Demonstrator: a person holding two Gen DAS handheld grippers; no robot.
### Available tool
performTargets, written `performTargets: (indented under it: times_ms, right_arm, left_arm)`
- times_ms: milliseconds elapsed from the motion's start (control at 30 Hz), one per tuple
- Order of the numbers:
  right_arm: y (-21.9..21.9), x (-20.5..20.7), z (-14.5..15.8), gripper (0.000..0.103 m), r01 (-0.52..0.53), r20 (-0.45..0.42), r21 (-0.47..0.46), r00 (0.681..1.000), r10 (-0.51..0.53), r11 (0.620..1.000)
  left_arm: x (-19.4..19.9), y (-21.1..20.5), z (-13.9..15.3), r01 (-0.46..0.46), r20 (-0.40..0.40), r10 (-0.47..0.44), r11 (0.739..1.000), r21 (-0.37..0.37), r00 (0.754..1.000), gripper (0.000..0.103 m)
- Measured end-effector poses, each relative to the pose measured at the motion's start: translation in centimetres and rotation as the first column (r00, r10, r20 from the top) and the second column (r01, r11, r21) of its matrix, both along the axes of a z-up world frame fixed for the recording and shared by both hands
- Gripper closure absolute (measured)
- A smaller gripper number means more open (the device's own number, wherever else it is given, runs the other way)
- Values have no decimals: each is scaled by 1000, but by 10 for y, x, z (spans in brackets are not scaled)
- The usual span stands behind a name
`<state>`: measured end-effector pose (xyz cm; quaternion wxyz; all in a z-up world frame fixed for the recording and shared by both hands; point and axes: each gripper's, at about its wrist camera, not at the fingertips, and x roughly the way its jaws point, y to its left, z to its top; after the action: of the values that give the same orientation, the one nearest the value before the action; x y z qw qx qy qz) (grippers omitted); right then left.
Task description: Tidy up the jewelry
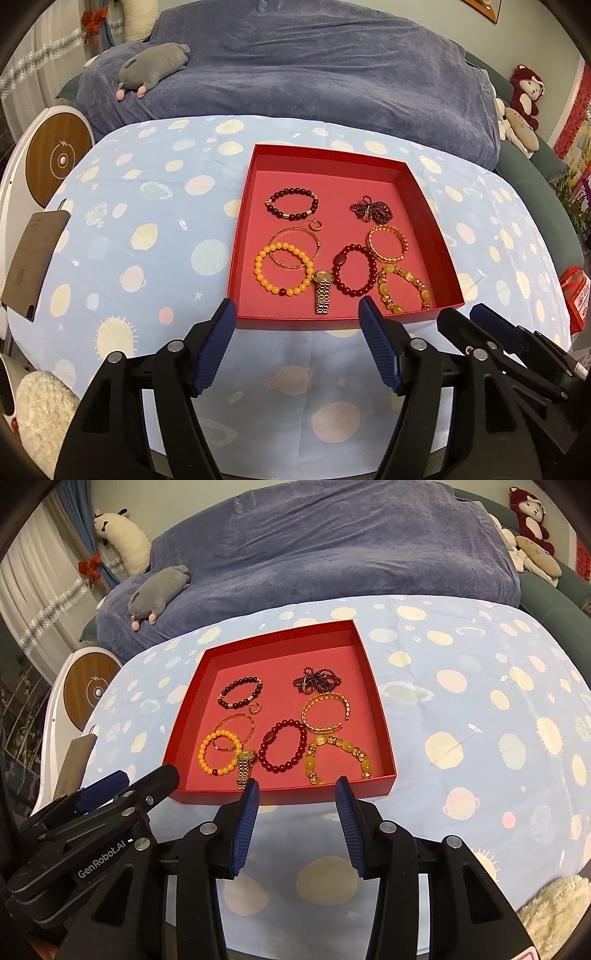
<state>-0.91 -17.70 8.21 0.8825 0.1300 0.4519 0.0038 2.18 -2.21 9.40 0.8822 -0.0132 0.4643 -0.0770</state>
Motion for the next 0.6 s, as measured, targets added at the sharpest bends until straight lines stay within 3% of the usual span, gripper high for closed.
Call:
performTargets:
  times_ms: [233, 500, 600]
  right_arm:
    - [1, -1, 5, 56, 14, 9, -24, 1000, -14, 1000]
    - [-6, -4, 7, 38, 38, 23, 2, 999, -38, 999]
    - [-4, -5, 8, 36, 32, 30, -48, 999, -31, 998]
  left_arm:
    - [0, 2, 4, -17, 7, 16, 1000, 10, 1000, 32]
    - [0, 10, 4, -54, 16, 54, 998, 11, 998, 21]
    - [-1, 9, 5, -54, 23, 54, 998, 27, 998, 21]
